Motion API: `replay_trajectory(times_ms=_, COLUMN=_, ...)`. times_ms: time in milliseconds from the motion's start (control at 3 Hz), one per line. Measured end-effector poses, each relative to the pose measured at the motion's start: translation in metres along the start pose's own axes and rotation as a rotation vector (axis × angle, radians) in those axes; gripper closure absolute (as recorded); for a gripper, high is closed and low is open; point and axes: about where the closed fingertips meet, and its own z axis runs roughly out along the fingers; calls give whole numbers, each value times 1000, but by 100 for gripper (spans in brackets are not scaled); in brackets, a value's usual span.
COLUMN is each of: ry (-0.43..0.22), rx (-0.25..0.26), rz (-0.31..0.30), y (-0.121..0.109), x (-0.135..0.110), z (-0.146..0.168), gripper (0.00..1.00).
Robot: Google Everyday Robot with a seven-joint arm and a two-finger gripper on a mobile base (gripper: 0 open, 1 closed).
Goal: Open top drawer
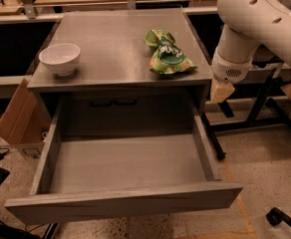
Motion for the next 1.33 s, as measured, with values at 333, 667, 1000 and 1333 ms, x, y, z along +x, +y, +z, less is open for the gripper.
replay_trajectory(times_ms=333, ry=71, rx=70, rz=95, y=11, x=38, z=-46, gripper=100)
replay_trajectory(times_ms=667, ry=78, rx=88, rz=107, y=13, x=43, z=-55, gripper=86)
replay_trajectory(times_ms=1000, ry=77, rx=92, rz=107, y=12, x=43, z=-55, gripper=63)
replay_trajectory(times_ms=1333, ry=76, rx=95, rz=106, y=11, x=42, z=-55, gripper=40)
